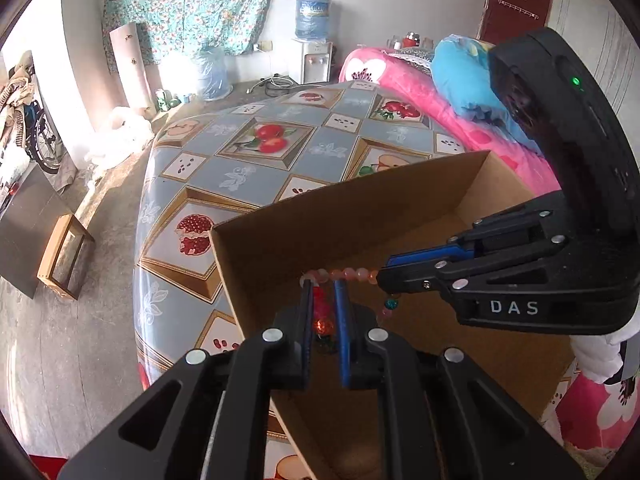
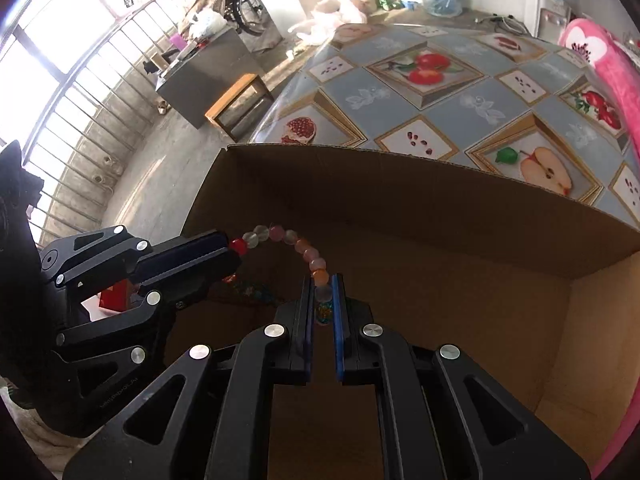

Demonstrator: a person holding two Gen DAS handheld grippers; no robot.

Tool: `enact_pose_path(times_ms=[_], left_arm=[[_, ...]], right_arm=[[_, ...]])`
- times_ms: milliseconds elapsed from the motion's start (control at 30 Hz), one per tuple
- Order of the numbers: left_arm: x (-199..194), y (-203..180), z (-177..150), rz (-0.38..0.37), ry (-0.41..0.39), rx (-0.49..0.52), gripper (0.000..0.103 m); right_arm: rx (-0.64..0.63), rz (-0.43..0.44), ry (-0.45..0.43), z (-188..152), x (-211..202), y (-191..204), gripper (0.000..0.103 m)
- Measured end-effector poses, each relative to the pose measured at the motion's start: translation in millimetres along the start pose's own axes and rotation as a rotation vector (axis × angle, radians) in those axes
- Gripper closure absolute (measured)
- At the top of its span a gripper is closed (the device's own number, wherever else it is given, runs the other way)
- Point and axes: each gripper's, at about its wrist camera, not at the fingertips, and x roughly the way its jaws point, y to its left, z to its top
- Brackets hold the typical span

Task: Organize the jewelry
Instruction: 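Lift the bead bracelet over the box rim, lower it inside, open both grippers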

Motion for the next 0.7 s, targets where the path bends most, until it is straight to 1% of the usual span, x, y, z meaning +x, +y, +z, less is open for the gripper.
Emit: enact_pose_path(times_ms=[33,67,133,200,267,367,433,500,533,600,667,700], left_arm=[[3,2,1,0.030,-0.010,0.007,0.089],[2,2,1,0.056,-0.024,0.011,0.083],[-2,6,5,0.067,-0.064,0.002,0.080],[-10,9,6,0.082,-0.103,-0.018,0.079],[-28,11,5,0.084,-0.152,-0.042,0.079],[-63,10,0,0.081,-0.243,-0.054,0.076],[-91,4,-9,0.072,-0.313,-0.049,0.071],[-119,-3,-26,0.044,-0.378,-0.037,0.067],[-130,-8,-36,0.028,-0.403,-0.027,0.063],[-148,-21,-59,-0.012,-0.424,-0.005,0.060],[-159,-39,-82,-0.084,-0.422,0.020,0.059],[-161,-48,-93,-0.108,-0.421,0.032,0.059]], right_arm=[[0.003,-0.011,0.010,11,6,-1,0.096],[-0.007,-0.026,0.014,14,9,0,0.092],[-0.041,-0.074,-0.002,19,9,5,0.091],[-0.049,-0.085,-0.025,23,6,4,0.091],[-0.035,-0.062,-0.074,21,-9,2,0.091],[-0.042,-0.048,-0.203,10,-51,1,0.091],[-0.058,-0.053,-0.303,-9,-90,1,0.088],[-0.064,-0.060,-0.406,-39,-130,1,0.079],[-0.067,-0.057,-0.446,-53,-145,-2,0.078],[-0.063,-0.072,-0.515,-90,-174,-5,0.078],[-0.051,-0.095,-0.564,-128,-192,-8,0.078],[-0.036,-0.096,-0.579,-147,-197,-11,0.077]])
